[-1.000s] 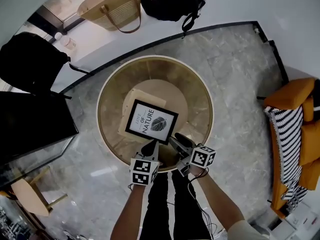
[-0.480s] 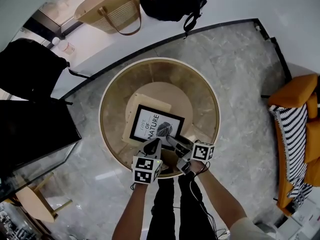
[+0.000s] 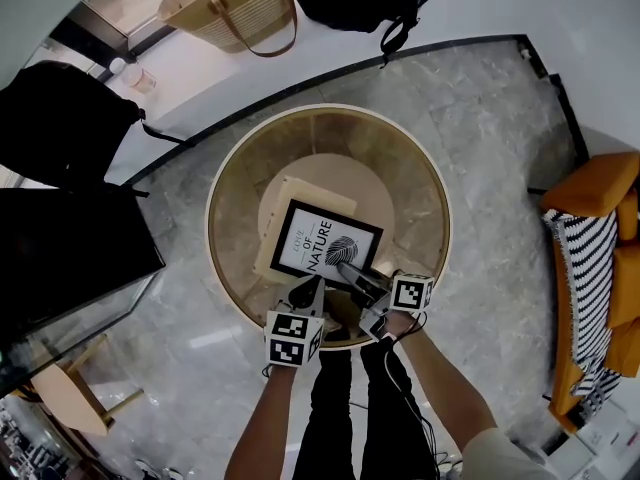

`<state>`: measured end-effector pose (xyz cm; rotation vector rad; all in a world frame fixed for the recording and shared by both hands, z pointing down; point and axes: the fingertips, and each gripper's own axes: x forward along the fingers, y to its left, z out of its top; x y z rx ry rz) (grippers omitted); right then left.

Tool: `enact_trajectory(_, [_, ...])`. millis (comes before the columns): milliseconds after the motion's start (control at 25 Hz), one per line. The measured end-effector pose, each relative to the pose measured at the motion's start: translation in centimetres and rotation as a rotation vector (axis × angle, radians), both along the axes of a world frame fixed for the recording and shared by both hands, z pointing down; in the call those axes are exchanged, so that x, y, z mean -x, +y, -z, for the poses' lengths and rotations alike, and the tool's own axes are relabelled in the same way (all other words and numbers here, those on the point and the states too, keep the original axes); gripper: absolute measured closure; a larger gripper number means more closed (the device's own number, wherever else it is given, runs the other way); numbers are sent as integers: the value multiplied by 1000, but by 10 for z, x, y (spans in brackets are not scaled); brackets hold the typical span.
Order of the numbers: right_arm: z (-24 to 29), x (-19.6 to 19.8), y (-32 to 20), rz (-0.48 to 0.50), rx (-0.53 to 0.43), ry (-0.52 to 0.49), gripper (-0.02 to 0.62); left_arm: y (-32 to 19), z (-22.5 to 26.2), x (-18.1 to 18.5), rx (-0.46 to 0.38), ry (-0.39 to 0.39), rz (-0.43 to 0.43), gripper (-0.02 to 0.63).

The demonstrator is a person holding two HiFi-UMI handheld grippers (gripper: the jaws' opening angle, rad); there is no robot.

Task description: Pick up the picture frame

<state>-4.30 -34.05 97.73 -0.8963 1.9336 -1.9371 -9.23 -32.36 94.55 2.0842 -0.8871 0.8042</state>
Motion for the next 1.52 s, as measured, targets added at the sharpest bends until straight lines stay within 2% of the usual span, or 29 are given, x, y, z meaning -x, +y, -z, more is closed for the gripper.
enact_trajectory(120, [11, 6, -2, -9, 6, -65, 538, 0, 2, 4, 6, 4, -1, 586])
enact_trajectory(240, [18, 8, -3, 1, 6, -63, 546, -4, 7, 7, -1, -3, -21, 586])
enact_trajectory(440, [37, 8, -4, -20, -10, -86, 555, -16, 20, 15, -22, 0, 6, 586])
enact_trajectory(760, [60, 1, 14, 18, 16, 10, 555, -12, 45, 6, -26, 18, 23, 586])
enact_trajectory(920, [94, 2, 30, -2, 54, -5, 555, 5, 70, 9, -9, 20, 37, 586])
enact_trajectory(1280, [164, 7, 52, 85, 61, 55, 555, 13, 130, 13, -27, 49, 57, 586])
enact_trajectory(1520, [211, 4, 63, 23, 73, 97, 555, 22, 180, 14, -38, 83, 93, 586])
